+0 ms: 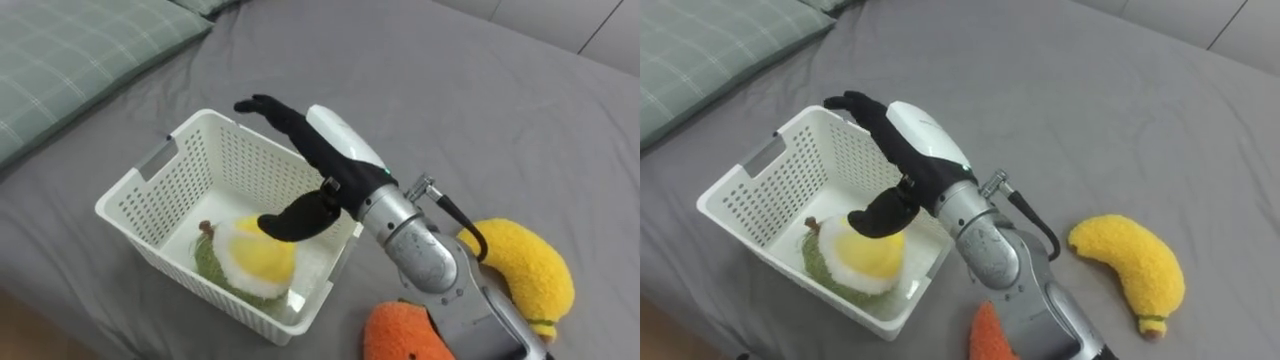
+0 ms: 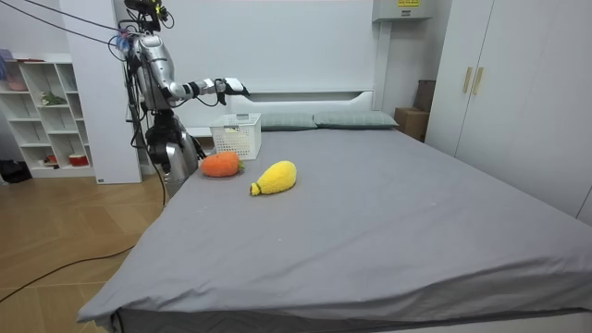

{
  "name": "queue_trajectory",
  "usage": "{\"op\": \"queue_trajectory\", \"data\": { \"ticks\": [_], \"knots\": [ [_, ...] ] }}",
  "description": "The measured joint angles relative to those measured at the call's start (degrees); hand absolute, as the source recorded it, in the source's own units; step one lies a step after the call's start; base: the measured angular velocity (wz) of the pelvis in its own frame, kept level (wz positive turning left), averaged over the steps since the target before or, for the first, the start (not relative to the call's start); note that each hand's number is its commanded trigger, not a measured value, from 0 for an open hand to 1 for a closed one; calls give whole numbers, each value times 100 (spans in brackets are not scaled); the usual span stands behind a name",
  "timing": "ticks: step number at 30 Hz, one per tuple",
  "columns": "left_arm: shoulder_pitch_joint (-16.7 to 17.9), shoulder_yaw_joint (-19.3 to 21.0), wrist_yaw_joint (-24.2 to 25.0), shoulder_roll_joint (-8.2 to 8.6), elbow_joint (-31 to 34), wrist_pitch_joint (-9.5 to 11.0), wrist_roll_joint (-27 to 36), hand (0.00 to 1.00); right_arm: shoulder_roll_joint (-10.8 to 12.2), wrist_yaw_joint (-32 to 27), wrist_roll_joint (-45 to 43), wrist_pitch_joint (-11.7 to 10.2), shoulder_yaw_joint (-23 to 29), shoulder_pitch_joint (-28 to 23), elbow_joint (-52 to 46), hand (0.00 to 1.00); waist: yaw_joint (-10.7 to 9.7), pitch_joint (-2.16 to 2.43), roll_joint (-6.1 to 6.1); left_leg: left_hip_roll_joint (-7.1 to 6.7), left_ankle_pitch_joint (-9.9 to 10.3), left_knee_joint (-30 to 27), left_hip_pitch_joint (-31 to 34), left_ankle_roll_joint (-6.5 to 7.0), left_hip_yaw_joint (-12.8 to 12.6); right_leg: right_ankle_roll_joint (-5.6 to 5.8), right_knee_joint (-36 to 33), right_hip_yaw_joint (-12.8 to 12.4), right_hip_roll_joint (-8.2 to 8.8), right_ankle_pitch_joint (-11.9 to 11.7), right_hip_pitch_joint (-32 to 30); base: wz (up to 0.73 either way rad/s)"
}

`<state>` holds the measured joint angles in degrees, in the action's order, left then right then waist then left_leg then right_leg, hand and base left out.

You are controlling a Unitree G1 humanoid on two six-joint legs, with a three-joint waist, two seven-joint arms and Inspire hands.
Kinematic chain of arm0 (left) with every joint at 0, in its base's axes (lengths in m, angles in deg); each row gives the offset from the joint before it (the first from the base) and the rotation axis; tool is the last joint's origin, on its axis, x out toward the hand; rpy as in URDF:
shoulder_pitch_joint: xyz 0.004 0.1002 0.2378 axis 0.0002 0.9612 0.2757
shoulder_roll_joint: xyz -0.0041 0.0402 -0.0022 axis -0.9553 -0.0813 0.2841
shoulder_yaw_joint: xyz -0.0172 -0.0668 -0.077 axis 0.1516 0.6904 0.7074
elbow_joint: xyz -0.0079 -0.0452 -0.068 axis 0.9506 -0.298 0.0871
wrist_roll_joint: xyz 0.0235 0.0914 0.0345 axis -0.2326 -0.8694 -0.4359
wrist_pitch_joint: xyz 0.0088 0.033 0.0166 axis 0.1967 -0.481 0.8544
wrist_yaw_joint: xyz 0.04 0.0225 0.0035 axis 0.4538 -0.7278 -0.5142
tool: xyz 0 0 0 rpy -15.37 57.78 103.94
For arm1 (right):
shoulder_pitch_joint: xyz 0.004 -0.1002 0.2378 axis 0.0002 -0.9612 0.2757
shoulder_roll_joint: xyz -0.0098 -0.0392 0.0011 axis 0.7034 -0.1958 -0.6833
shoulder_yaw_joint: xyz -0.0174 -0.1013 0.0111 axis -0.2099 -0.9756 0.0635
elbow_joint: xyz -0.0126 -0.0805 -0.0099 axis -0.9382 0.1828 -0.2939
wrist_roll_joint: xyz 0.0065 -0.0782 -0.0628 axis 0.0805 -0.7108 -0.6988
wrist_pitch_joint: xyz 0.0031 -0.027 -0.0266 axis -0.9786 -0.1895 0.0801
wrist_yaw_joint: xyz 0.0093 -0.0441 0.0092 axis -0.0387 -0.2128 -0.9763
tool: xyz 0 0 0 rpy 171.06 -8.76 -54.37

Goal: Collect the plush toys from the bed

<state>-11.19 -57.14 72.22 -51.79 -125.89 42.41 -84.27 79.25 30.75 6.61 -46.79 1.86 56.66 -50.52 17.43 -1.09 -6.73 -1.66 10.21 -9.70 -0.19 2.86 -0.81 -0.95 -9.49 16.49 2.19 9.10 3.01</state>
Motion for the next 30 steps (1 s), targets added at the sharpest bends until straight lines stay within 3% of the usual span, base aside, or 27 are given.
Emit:
{"op": "queue_trajectory", "data": {
  "ticks": [5,11,14,19,23,29,30],
  "knots": [
    [9,107,0,27,1,-1,-15,0,-39,-91,-115,0,192,-7,5,0,-24,-8,13,3,-1,-1,-13,0,-2,2,7,-39,-9,-1,4,0],
    [170,197,11,20,-12,-23,-2,0,-282,-140,-134,-4,292,-84,15,0,-153,-6,12,1,0,-1,-42,1,-7,14,2,-67,-10,-10,43,0],
    [281,229,-3,10,-23,-49,-10,0,-415,-220,-131,-5,359,-285,16,0,-229,17,-17,3,-2,-1,-56,3,-35,15,1,-96,-12,-11,44,-3],
    [521,293,-29,-13,5,-71,3,0,-444,-293,-97,-76,936,-482,241,0,-551,57,-72,5,-3,-31,-55,6,-63,22,-10,-143,-13,-19,45,-1],
    [590,384,-165,-39,-1,-66,5,0,-679,-560,135,-173,1394,-487,675,0,-747,94,-125,14,-5,-25,-94,10,-145,22,-10,-201,-18,-23,61,-8],
    [666,409,-247,-122,-1,-63,-9,0,-758,-1054,165,-247,2047,-426,1705,0,-812,100,-172,40,-9,-32,-27,18,-218,14,-23,-219,-22,-66,-28,-6],
    [662,412,-252,-164,-5,-67,-9,0,-804,-1167,191,-247,2152,-389,1977,0,-852,120,-201,39,-12,-33,30,21,-221,14,-31,-222,-22,-66,-95,0]
  ]
}}
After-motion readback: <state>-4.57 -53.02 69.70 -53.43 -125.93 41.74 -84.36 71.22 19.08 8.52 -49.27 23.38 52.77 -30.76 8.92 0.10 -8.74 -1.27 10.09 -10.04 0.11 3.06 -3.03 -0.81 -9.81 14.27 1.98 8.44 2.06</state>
